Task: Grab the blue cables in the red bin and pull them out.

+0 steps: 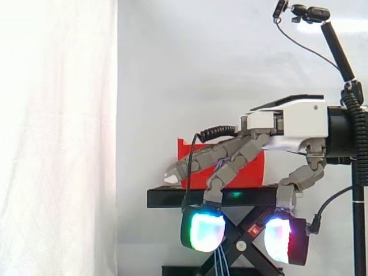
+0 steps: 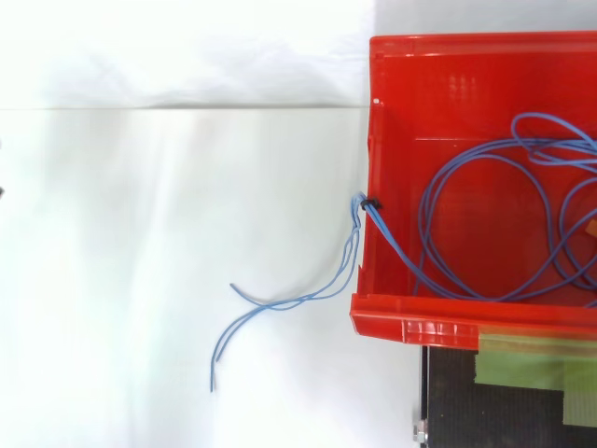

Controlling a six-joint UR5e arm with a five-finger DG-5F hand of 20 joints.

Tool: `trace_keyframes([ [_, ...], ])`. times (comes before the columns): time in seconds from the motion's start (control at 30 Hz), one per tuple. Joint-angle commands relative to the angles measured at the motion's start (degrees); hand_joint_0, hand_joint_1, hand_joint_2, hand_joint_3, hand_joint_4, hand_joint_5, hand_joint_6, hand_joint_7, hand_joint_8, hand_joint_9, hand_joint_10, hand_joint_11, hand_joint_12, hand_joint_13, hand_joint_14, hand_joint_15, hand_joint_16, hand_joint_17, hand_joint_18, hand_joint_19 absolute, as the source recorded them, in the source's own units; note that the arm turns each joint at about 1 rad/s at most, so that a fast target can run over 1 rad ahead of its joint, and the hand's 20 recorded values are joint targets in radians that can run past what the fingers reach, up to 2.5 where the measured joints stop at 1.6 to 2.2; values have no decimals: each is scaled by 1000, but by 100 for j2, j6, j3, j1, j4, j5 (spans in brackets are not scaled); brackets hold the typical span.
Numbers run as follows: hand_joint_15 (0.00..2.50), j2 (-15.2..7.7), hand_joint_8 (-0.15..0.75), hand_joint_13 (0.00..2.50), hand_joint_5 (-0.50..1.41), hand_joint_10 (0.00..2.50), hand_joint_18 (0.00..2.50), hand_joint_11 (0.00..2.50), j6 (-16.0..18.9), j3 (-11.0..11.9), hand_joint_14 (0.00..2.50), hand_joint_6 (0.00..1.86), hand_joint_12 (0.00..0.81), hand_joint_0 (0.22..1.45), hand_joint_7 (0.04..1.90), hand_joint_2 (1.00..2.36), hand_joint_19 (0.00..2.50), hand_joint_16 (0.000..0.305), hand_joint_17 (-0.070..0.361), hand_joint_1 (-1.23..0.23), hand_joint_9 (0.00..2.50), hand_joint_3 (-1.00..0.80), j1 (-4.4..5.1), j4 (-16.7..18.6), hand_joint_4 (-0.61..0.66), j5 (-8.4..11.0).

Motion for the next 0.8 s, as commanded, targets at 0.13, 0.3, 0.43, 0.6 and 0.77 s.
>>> trace_keyframes([
  [0.13,112,-1,212,333,738,0,257,85,-1892,365,4,10,338,733,642,1000,217,50,113,-1009,374,-1000,-410,-591,134,-82],
  [0.3,109,-1,214,337,736,3,267,101,-2999,655,3,11,339,733,637,1000,222,50,114,-1009,386,-1000,-665,-1004,131,-170],
  [0.43,120,-1,217,338,734,6,270,124,-3492,735,4,10,338,734,637,1000,223,50,113,-1007,397,-1000,-814,-1040,136,-170],
  [0.6,117,-1,217,340,732,4,274,127,-3667,761,4,10,339,733,641,1000,226,50,113,-1009,401,-1000,-1008,-837,132,-205],
  [0.77,117,-1,216,340,731,4,274,122,-4142,752,4,10,339,734,635,1000,231,50,113,-1006,400,-1000,-1139,-837,131,-398],
])
